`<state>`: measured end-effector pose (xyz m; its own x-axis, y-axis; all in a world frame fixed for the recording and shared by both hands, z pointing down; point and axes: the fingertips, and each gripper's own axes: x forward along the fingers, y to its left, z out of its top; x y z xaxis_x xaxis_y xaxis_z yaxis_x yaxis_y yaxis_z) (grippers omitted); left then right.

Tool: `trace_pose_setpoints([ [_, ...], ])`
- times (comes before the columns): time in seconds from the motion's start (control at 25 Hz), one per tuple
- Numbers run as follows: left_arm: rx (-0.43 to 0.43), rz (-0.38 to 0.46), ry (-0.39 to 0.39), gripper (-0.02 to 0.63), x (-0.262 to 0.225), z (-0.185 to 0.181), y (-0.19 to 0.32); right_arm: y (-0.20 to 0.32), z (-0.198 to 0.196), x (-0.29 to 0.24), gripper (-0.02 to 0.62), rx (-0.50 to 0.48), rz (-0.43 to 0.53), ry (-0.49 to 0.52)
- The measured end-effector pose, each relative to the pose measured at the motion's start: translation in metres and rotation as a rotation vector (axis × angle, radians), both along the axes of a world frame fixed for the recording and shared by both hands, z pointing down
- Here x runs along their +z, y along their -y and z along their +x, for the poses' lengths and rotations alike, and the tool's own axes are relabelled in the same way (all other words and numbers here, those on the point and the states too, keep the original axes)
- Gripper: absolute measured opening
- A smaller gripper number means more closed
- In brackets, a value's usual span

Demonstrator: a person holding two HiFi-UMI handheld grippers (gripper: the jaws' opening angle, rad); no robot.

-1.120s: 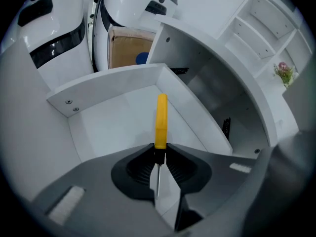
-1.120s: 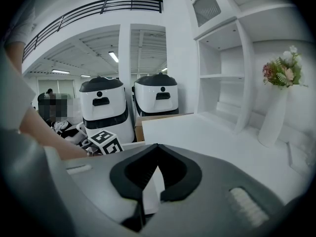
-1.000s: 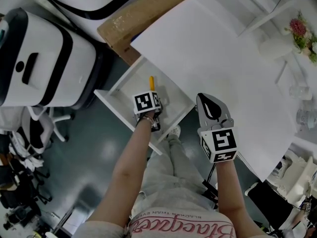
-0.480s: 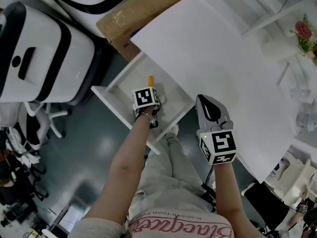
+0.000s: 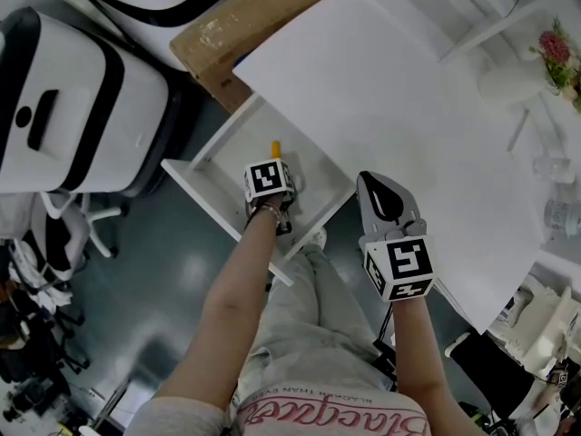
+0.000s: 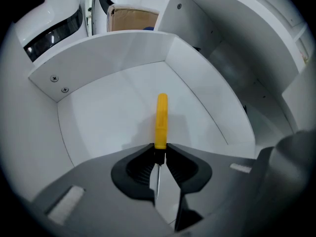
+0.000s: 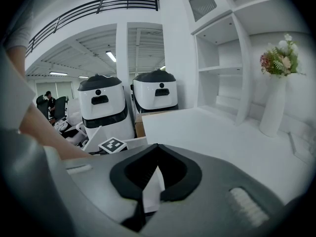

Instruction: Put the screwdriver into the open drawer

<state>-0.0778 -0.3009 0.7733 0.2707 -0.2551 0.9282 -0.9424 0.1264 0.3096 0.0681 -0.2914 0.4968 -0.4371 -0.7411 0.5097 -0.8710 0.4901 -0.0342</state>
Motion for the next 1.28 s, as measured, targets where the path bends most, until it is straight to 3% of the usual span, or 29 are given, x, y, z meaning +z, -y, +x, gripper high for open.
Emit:
trace_pose_setpoints([
  [0.2,0.009,0.021,-0.012,0.092,0.002,0.006,0.003,-0.004,0.003,0.001,0.002,0.008,-0.002,0.006],
  [0.6,-0.037,-0.016,-0.004,0.098,0.002,-0.001,0.000,-0.010,0.008,0.003,0.002,0.030,-0.004,0.027],
  [0.88,-0.043,-0.037,-0.028,0.180,-0.001,0.005,-0.004,-0.015,0.010,0.002,0.002,0.034,-0.016,0.037],
  [1.28,-0.041,-0.028,-0.027,0.190,-0.018,0.003,-0.008,-0.018,0.007,-0.011,0.002,0.032,-0.016,0.060],
])
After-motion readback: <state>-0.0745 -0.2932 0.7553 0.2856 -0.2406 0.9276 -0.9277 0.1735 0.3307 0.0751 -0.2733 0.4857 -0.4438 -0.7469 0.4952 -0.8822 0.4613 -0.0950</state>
